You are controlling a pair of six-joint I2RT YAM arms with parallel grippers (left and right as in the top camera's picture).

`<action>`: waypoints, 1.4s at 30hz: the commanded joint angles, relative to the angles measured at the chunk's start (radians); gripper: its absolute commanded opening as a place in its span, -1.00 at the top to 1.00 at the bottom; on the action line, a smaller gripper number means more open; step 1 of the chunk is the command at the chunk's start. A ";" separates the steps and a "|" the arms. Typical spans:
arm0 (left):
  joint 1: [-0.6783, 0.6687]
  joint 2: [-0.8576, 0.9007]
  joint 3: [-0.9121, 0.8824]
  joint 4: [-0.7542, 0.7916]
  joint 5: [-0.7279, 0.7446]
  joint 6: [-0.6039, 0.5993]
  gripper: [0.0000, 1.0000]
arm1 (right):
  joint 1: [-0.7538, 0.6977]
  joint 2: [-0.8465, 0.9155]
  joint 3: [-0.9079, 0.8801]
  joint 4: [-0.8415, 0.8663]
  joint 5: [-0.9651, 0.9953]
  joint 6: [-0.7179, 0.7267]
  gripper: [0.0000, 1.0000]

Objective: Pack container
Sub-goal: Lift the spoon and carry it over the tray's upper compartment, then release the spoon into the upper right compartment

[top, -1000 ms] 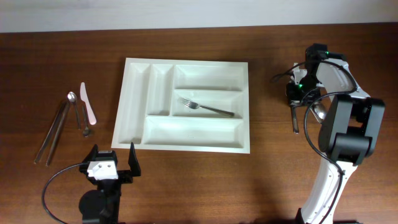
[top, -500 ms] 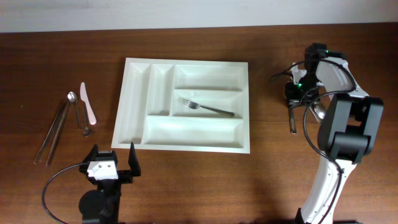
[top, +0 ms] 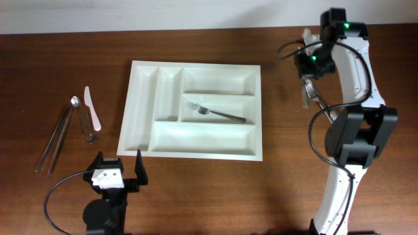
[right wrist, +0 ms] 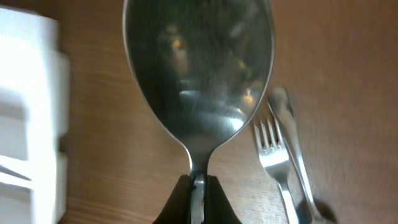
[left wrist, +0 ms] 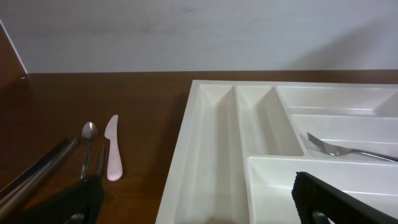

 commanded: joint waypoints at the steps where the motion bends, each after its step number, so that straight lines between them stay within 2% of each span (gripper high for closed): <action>1: 0.006 -0.006 -0.006 0.002 0.008 0.008 -0.99 | 0.069 -0.010 0.082 0.002 -0.092 -0.156 0.92; 3: 0.006 -0.006 -0.006 0.002 0.008 0.008 -0.99 | 0.114 -0.010 0.095 0.037 -0.132 -0.261 0.92; 7: 0.006 -0.006 -0.006 0.002 0.008 0.008 -0.99 | 0.199 -0.010 0.093 0.132 -0.134 -0.375 0.92; 15: 0.006 -0.006 -0.006 0.002 0.008 0.008 -0.99 | 0.340 -0.006 0.083 0.178 -0.135 -0.883 0.92; 17: 0.006 -0.006 -0.006 0.002 0.008 0.008 -0.99 | 0.363 0.004 0.072 0.190 -0.136 -0.928 0.92; 23: 0.006 -0.006 -0.006 0.002 0.008 0.008 -0.99 | 0.399 0.077 0.057 0.180 -0.237 -0.935 0.92; 29: 0.006 -0.006 -0.006 0.003 0.008 0.008 -0.98 | 0.422 0.134 0.057 0.180 -0.243 -0.934 0.89; 30: 0.006 -0.006 -0.006 0.002 0.008 0.008 -0.99 | 0.422 0.134 0.057 0.182 -0.244 -0.934 0.61; 31: 0.006 -0.006 -0.006 0.002 0.008 0.008 -0.98 | 0.422 0.134 0.057 0.188 -0.243 -0.933 0.42; 32: 0.006 -0.006 -0.006 0.002 0.008 0.008 -0.98 | 0.422 0.134 0.057 0.193 -0.243 -0.933 0.32; 35: 0.006 -0.006 -0.006 0.002 0.008 0.008 -0.98 | 0.418 0.133 0.057 0.220 -0.240 -0.868 0.17; 39: 0.006 -0.006 -0.006 0.002 0.008 0.008 -0.99 | 0.404 0.131 0.062 0.254 -0.240 -0.726 0.03; 42: 0.006 -0.006 -0.006 0.002 0.008 0.008 -0.99 | 0.393 0.126 0.102 0.260 -0.232 -0.588 -0.17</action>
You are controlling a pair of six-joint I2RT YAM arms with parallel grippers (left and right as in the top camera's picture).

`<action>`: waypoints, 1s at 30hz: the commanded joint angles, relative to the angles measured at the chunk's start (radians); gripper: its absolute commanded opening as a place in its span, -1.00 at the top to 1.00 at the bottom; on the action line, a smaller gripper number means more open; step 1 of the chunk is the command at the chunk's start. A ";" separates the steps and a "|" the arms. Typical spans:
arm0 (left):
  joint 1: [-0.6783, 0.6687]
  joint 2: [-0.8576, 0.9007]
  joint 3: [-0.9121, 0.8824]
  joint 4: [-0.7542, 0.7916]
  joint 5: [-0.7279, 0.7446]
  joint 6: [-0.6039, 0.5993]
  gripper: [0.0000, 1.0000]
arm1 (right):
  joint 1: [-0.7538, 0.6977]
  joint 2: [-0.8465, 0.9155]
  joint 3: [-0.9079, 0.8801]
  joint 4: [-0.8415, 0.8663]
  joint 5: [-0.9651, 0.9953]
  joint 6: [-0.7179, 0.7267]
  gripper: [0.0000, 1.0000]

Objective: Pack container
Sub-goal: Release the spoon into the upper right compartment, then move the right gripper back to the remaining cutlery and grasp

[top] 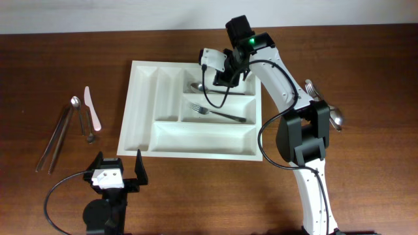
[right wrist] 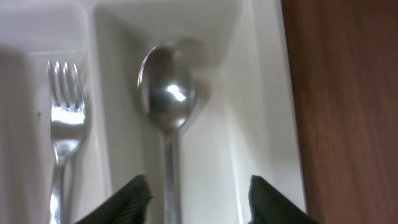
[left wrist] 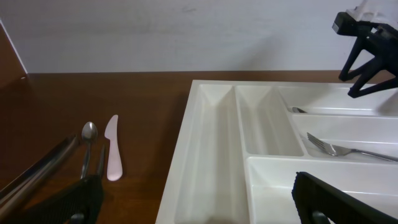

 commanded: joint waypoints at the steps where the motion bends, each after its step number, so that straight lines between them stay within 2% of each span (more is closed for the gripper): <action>1: 0.006 -0.006 -0.006 0.002 0.008 0.008 -0.98 | -0.020 -0.027 0.066 0.004 -0.001 0.254 -0.22; 5: 0.006 -0.006 -0.006 0.002 0.008 0.008 -0.99 | -0.062 -0.032 0.177 -0.024 0.183 0.601 -0.35; 8: 0.006 -0.006 -0.006 0.002 0.008 0.008 -0.99 | -0.112 -0.032 0.256 -0.119 0.261 0.703 -0.40; 9: 0.006 -0.006 -0.006 0.002 0.008 0.008 -0.98 | -0.135 -0.032 0.279 -0.163 0.256 0.705 -0.61; 12: 0.006 -0.006 -0.006 0.002 0.008 0.008 -0.99 | -0.191 -0.032 0.303 -0.263 0.207 0.705 -0.98; 18: 0.006 -0.006 -0.006 0.002 0.008 0.008 -0.99 | -0.292 -0.031 0.294 -0.463 -0.031 0.703 -0.98; 21: 0.006 -0.006 -0.006 0.002 0.008 0.008 -0.99 | -0.338 -0.030 0.272 -0.479 -0.029 0.747 -0.79; 23: 0.006 -0.006 -0.006 0.002 0.008 0.008 -0.99 | -0.361 -0.030 0.257 -0.472 0.045 0.889 -0.71; 27: 0.006 -0.006 -0.006 0.002 0.008 0.008 -0.99 | -0.394 -0.030 0.230 -0.477 0.290 1.218 -0.70; 30: 0.006 -0.006 -0.006 0.002 0.008 0.008 -0.99 | -0.413 -0.030 0.208 -0.509 0.408 1.407 -0.69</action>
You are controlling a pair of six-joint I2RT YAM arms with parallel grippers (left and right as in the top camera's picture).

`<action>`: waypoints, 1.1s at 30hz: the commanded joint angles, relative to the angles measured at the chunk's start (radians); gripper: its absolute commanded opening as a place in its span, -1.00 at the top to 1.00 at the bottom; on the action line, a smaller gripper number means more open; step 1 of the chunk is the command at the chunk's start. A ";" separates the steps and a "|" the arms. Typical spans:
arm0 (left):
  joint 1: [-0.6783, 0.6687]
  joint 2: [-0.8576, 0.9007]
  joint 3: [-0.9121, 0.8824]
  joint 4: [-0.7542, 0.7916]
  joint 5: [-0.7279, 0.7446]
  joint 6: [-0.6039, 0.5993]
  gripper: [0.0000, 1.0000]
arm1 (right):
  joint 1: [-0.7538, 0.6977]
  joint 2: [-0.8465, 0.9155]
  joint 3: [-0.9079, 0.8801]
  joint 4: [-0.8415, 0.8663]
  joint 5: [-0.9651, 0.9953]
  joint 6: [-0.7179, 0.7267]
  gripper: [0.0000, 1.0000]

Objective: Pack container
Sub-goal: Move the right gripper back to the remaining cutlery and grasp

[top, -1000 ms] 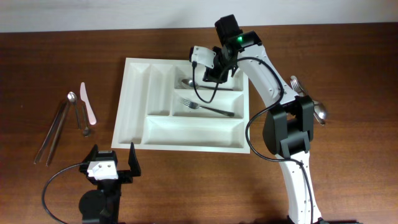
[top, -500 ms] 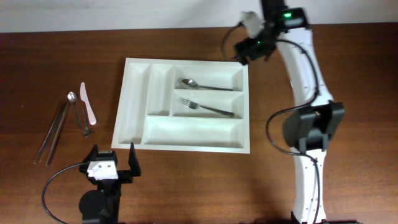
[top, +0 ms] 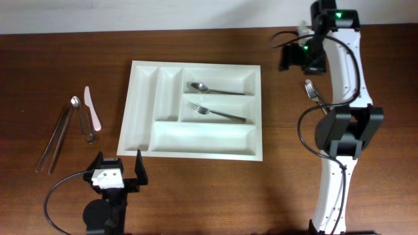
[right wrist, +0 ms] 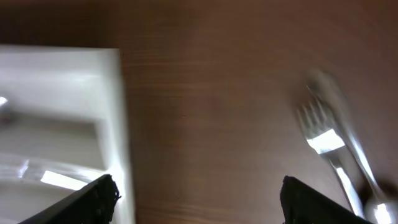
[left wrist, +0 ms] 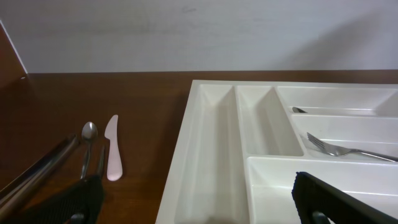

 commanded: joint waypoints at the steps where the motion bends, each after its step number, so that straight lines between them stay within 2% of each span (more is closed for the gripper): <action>1: 0.006 -0.006 -0.006 0.002 0.008 0.008 -0.99 | -0.036 -0.019 -0.033 -0.037 0.234 0.372 -0.68; 5: 0.006 -0.006 -0.006 0.002 0.008 0.008 -0.99 | -0.050 -0.019 -0.074 -0.085 0.352 0.555 -0.66; 13: 0.006 -0.006 -0.006 0.002 0.008 0.008 -0.98 | -0.066 -0.019 -0.146 -0.080 0.429 0.550 -0.66; 22: 0.006 -0.006 -0.006 0.002 0.008 0.008 -0.99 | -0.110 -0.019 -0.278 0.037 0.433 0.310 -0.69; 29: 0.006 -0.006 -0.006 0.002 0.008 0.008 -0.98 | -0.167 -0.019 -0.383 0.125 0.282 0.084 -0.69; 33: 0.006 -0.006 -0.006 0.002 0.008 0.008 -0.99 | -0.181 -0.019 -0.417 0.142 0.245 0.018 -0.69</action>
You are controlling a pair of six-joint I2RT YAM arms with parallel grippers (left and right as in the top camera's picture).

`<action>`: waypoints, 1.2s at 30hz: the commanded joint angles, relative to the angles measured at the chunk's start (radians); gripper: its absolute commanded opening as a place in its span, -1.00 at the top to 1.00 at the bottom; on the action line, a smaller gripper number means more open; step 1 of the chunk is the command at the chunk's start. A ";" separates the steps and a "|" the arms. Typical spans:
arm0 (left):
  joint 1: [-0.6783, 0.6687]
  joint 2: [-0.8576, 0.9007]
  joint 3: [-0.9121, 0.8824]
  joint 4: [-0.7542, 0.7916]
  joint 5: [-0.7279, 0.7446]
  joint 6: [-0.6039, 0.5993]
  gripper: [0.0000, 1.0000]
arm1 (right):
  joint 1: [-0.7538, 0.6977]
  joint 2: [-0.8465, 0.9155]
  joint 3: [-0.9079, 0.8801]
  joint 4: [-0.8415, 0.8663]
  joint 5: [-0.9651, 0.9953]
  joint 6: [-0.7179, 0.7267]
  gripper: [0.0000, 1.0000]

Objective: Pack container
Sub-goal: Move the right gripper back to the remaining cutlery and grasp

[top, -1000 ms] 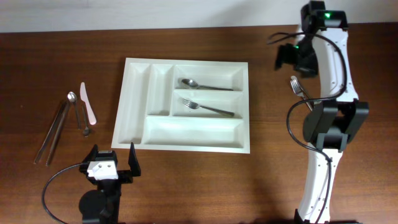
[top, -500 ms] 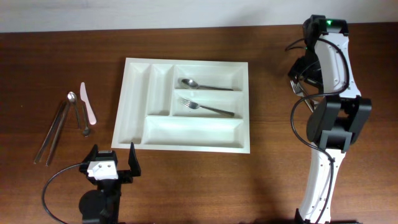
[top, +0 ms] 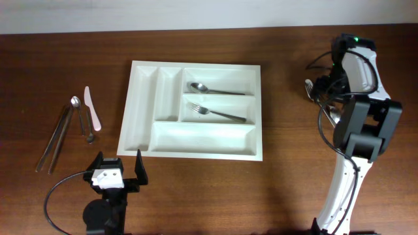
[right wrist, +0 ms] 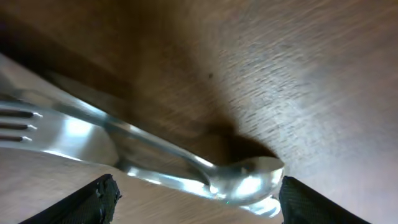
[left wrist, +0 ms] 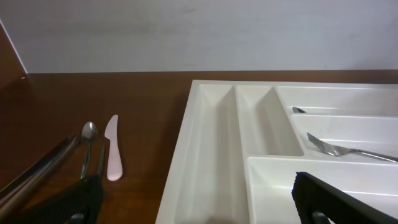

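Observation:
The white cutlery tray (top: 144, 98) lies mid-table. A spoon (top: 199, 87) rests in its back right compartment and a fork (top: 219, 113) in the one below. My right gripper (right wrist: 199, 208) stands open, low over the table at the right, with a loose fork (right wrist: 43, 127) and a loose spoon (right wrist: 245, 183) right under it. Nothing sits between its fingers. My left gripper (left wrist: 199, 214) is open at the tray's front left corner, holding nothing.
Left of the tray lie a pink knife (top: 92, 108), a small spoon (top: 75, 102), metal tongs (top: 55, 137) and another small utensil (top: 88, 127). In the overhead view the right arm covers most of the loose cutlery; only the fork tines (top: 308, 85) show.
My right gripper was high over bare table between the tray and the loose fork. Now it is farther right and low over that fork and a spoon, still open. The left arm has not moved.
My right gripper was shut on a large spoon above the table at the right. Then it stood open over the tray's back right compartment with the spoon lying inside. Then it was back over the table at the right, and now it is low over the loose cutlery.

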 commanded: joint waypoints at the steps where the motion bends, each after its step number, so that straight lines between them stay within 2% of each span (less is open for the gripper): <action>1: 0.006 -0.006 -0.006 0.002 0.008 0.008 -0.99 | -0.010 -0.019 -0.027 0.011 -0.056 -0.109 -0.69; 12: 0.006 -0.006 -0.006 0.002 0.008 0.008 -0.99 | -0.011 -0.019 -0.113 0.090 -0.082 -0.121 -0.69; 17: 0.006 -0.006 -0.006 0.002 0.008 0.008 -0.99 | 0.010 -0.019 -0.170 0.100 -0.147 -0.206 -0.69; 24: 0.006 -0.006 -0.006 0.002 0.008 0.008 -0.98 | 0.035 -0.019 -0.204 0.102 -0.153 -0.231 -0.66; 27: 0.006 -0.006 -0.006 0.002 0.008 0.008 -0.99 | 0.035 -0.019 -0.204 0.102 -0.154 -0.231 -0.57; 32: 0.006 -0.006 -0.006 0.002 0.008 0.008 -0.99 | 0.027 -0.019 -0.204 0.103 -0.157 -0.226 0.07; 33: 0.006 -0.006 -0.006 0.003 0.008 0.008 -0.98 | 0.023 -0.019 -0.204 0.104 -0.159 -0.223 0.15; 36: 0.006 -0.006 -0.006 0.003 0.008 0.008 -0.99 | 0.016 -0.019 -0.204 0.104 -0.173 -0.223 0.16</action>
